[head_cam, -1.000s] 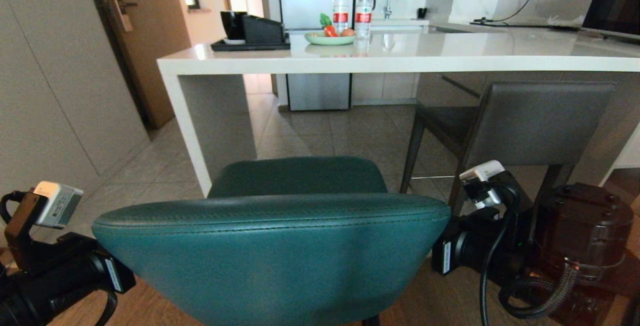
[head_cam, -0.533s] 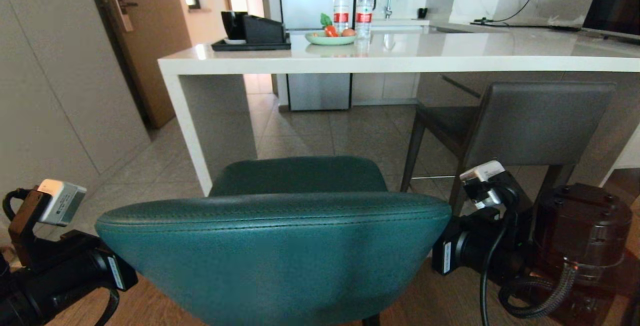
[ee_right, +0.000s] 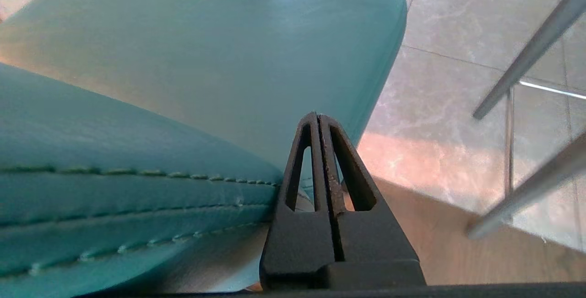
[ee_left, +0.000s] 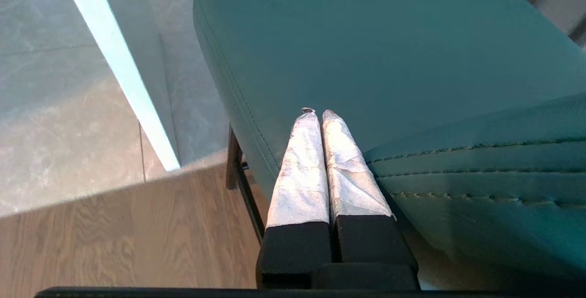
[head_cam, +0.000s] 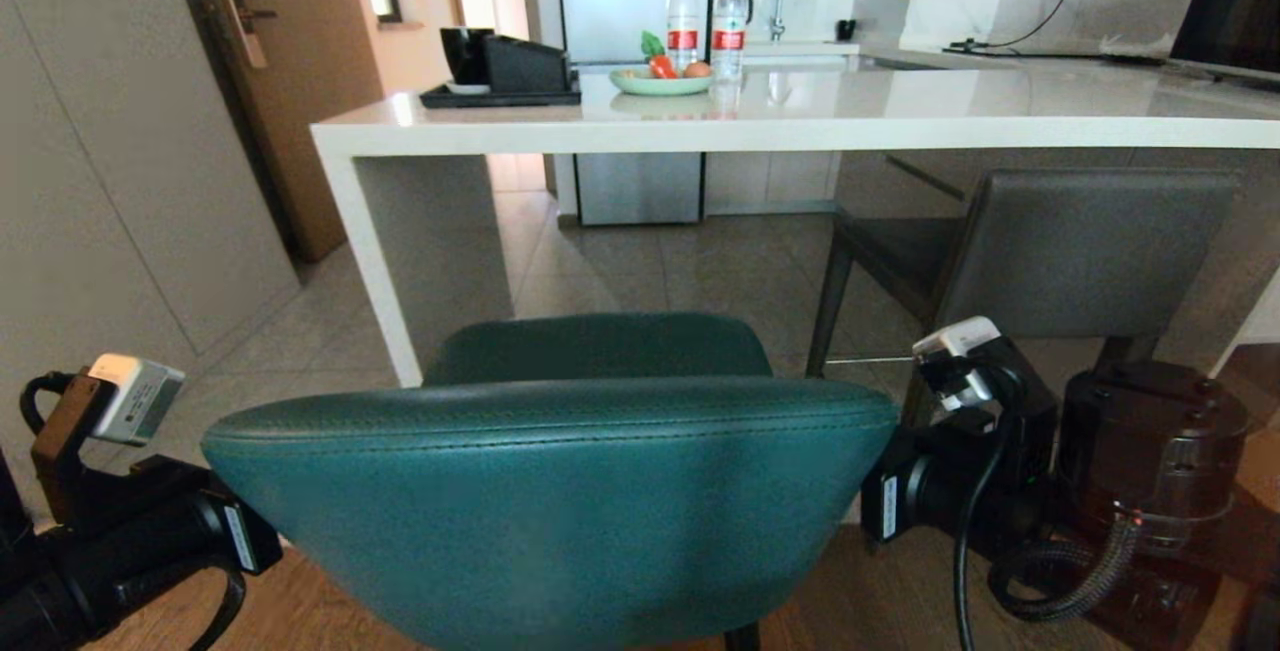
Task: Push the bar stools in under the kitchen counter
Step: Push the blue chair back under the dining table
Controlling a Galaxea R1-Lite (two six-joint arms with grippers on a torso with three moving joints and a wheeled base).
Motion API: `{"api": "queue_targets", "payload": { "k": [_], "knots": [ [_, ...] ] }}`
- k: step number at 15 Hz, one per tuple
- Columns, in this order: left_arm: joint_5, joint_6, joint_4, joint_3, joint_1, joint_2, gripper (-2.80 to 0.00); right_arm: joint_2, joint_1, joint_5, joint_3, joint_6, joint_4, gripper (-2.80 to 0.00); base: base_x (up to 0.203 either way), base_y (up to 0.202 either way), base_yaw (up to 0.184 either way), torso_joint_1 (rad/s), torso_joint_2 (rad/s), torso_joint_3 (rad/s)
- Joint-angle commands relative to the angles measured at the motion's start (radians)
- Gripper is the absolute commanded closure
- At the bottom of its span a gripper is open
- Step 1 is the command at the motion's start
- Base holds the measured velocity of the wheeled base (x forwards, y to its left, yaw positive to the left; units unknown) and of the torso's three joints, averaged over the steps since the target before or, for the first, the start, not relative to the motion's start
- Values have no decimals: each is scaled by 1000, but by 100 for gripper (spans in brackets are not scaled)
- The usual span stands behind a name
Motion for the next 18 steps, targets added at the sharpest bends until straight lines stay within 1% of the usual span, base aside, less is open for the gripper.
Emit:
{"api": "queue_targets", "payload": {
  "k": [1, 11, 13, 18],
  "knots": [
    [-4, -1, -5, 1, -1, 7, 0, 10, 1, 0, -3, 1, -11, 0, 180, 0, 5, 11, 3, 2],
    [-4, -1, -7, 3, -20, 13, 0, 16, 0, 0, 4, -2, -12, 0, 182, 0, 2, 1, 2, 3],
    [-4, -1, -7, 16, -20, -9, 0, -9, 17, 0, 29, -5, -12, 0, 166, 0, 0, 7, 9, 1],
    [-2, -1, -1, 32, -16, -1, 0, 25, 15, 3, 24, -1, -13, 0, 0, 0, 0, 0, 0, 0]
  ]
}}
